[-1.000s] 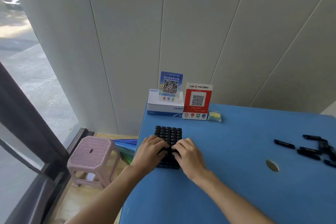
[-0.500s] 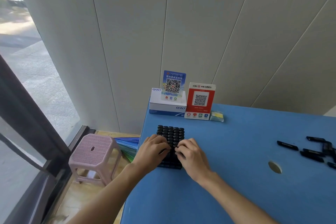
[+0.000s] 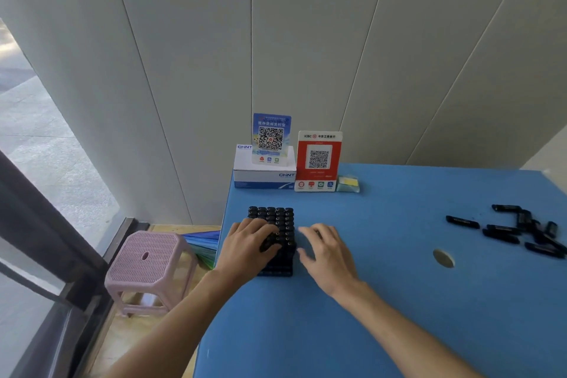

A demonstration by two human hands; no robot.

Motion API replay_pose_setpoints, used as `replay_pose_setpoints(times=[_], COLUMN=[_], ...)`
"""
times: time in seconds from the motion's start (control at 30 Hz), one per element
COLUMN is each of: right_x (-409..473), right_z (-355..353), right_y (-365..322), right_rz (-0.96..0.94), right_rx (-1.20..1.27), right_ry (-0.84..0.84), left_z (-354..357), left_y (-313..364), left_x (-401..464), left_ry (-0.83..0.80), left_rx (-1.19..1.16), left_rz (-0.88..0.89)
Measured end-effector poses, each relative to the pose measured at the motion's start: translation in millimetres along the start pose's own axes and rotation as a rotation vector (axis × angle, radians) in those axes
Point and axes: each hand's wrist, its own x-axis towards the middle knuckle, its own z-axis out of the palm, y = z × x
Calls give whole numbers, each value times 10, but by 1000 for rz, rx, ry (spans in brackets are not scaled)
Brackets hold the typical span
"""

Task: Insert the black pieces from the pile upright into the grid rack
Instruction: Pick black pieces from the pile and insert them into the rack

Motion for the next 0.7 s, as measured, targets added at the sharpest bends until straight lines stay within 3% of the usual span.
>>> replay_pose_setpoints(times=[0.27,0.7], right_x=[-447,-1920], right_z=[-504,-1795], right_y=[763,2555], right_rz=[182,385], right_rx=[-68,-86], right_ry=[-6,-80], left_z=[221,1249], left_y=[633,2661], left_x=[227,297], left_ry=[-9,-129], left_rx=[69,57], left_rz=[92,182])
